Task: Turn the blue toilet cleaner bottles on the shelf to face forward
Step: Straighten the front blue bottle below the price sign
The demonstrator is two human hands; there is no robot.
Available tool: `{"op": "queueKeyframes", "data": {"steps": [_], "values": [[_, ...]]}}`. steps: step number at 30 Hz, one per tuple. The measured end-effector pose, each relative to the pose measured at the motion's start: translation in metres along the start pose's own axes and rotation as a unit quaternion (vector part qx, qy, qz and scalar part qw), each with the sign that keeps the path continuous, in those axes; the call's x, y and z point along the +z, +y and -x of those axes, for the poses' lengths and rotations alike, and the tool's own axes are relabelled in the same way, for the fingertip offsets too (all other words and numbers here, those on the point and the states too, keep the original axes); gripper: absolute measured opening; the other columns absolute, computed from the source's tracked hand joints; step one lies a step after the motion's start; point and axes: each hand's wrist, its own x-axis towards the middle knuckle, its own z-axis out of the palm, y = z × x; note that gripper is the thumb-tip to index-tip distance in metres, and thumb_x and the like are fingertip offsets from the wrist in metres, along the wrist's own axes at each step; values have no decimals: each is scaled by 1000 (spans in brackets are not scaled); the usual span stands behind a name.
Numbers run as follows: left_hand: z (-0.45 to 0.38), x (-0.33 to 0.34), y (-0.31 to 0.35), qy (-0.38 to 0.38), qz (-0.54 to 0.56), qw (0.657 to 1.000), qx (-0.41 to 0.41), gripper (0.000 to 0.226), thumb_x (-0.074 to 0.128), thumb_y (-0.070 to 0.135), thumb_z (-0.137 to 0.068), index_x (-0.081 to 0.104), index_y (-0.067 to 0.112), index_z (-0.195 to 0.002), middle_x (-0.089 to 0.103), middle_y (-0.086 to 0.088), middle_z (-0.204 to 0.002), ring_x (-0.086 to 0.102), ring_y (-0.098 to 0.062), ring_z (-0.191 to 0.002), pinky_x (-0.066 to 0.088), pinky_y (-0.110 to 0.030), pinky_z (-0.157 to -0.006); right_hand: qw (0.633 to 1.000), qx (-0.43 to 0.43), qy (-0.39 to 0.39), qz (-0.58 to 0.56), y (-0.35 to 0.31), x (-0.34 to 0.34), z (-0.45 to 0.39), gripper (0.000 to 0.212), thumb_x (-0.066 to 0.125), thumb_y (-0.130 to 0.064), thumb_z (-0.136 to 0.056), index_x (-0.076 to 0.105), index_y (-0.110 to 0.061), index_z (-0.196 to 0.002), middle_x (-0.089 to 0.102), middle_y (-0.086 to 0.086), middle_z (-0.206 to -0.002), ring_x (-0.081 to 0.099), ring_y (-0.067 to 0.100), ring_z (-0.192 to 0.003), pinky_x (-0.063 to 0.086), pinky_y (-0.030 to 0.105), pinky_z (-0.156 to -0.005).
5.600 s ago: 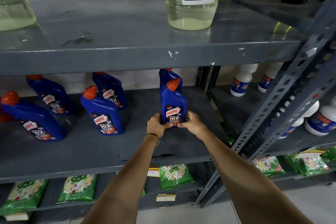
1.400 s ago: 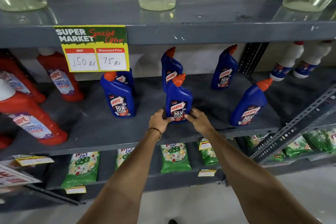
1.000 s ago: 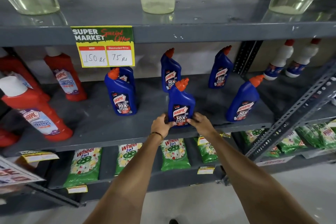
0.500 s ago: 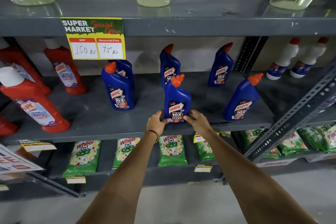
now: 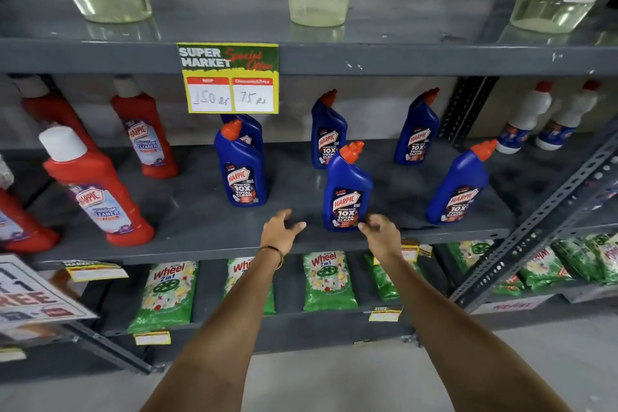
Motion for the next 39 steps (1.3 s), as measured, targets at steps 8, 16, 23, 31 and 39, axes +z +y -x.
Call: {"op": "queueKeyframes", "data": {"steps": [8,16,23,31,39], "values": [[0,-87,-47,13,-11,1000,-7,54,64,29,-83,48,5,-129,53,-16,-135,49,-30,-124,39,-39,-106,999,24,46,11,-24,53,45,24,60,-21,-86,62,-1,-99,68,19,-102,61,30,-91,36,27,-70],[-11,-134,-70,33,16,999,-18,58,64,29,-83,45,7,-132,51,-15,-137,48,-28,-125,39,-37,-106,997,7,-50,-60,-81,123,61,45,62,-27,-86,55,-5,-125,63,14,-124,58,24,-113,40,24,-85],[-46,-139,-65,44,38,998,-38,61,65,28,-83,42,7,-135,49,-12,-139,47,-26,-127,39,-37,-106,992,-1,-108,-64,-115,163,23,53,59,-22,-88,42,-4,-135,50,15,-139,49,24,-126,39,27,-99],[-77,-129,-51,33,45,998,-19,49,64,19,-83,47,6,-128,55,-13,-134,52,-28,-121,41,-34,-99,972,-14,-205,-116,-123,174,-17,51,60,-4,-86,43,-5,-134,52,15,-136,51,22,-123,40,31,-102],[-86,-122,-45,26,97,995,-9,44,62,9,-84,50,4,-125,60,-17,-126,56,-30,-115,44,-42,-101,967,-39,-223,-120,-118,177,-32,39,55,-9,-90,50,-10,-128,58,11,-128,53,13,-110,42,26,-89]]}}
